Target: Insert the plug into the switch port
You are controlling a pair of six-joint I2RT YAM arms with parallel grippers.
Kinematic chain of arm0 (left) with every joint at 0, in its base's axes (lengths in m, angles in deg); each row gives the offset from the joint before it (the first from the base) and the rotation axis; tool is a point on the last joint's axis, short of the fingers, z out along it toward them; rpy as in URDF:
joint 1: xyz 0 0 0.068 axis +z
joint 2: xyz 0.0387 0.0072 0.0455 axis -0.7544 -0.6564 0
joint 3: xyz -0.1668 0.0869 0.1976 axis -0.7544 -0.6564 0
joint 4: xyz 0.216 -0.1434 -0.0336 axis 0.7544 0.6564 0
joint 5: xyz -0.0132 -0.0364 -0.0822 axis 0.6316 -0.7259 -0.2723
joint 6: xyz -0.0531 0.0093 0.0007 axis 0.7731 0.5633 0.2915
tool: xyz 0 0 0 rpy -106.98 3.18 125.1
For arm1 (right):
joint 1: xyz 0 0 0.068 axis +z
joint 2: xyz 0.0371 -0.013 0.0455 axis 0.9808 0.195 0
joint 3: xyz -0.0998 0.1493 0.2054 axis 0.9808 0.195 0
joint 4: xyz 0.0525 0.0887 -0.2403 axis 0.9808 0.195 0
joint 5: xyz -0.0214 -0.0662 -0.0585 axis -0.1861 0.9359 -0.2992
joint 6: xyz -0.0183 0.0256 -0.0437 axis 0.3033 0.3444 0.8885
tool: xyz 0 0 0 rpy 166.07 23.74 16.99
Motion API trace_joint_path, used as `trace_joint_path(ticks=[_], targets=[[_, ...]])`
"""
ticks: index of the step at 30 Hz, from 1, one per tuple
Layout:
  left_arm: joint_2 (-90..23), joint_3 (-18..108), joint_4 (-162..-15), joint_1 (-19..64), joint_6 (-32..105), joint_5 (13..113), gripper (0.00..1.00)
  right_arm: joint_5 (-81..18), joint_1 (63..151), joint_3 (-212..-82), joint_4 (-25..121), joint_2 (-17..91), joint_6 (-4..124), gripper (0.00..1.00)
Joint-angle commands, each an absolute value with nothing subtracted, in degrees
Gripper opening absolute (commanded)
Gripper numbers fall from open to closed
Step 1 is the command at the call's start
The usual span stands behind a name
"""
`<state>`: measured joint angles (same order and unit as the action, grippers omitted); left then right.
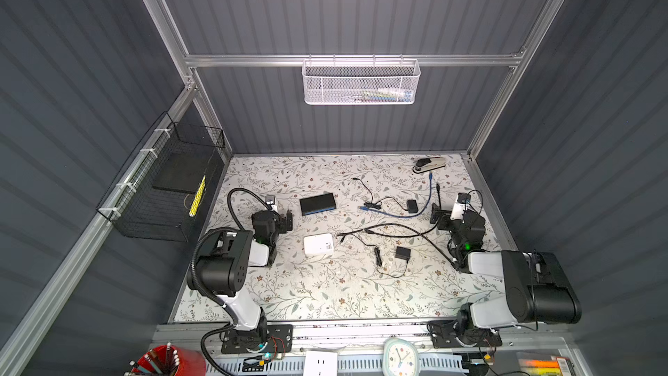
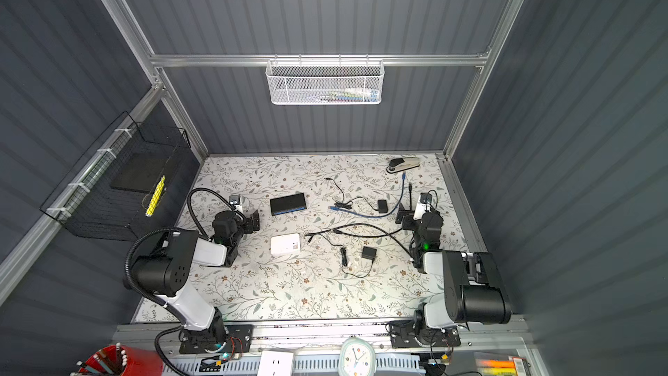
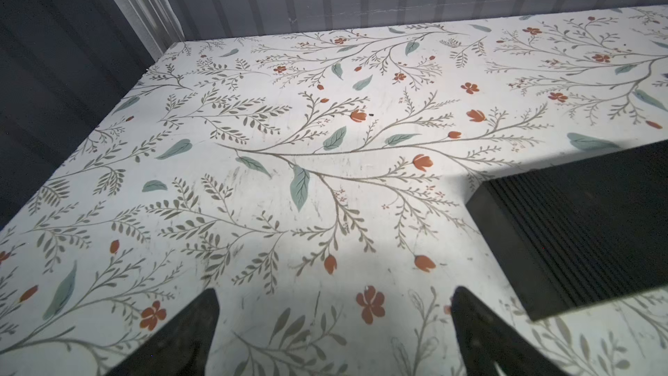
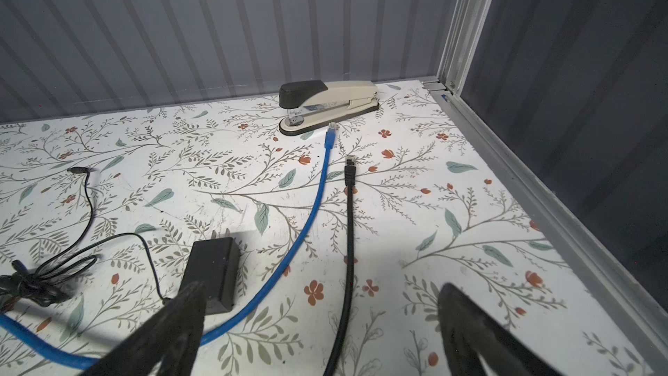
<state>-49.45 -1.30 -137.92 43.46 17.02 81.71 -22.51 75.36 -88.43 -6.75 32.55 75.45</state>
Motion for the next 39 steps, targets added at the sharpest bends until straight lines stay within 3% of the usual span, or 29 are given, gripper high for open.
trace_joint_path(ticks=[1, 36, 39], targets=[[-49.8, -0.6, -137.6, 44.0, 16.8, 81.4, 1.00, -22.8, 75.1, -89.2, -6.8, 32.6, 75.4, 0.99], [-49.0, 0.2, -136.4, 45.2, 18.6, 82.9, 1.00, -22.0, 75.1, -88.5, -8.0, 31.3, 75.1, 0.99], [-41.1, 8.6, -112.8, 45.1, 18.9, 86.5, 1.00, -20.7, 75.4, -88.1, 2.7, 17.9, 74.5, 0.99]])
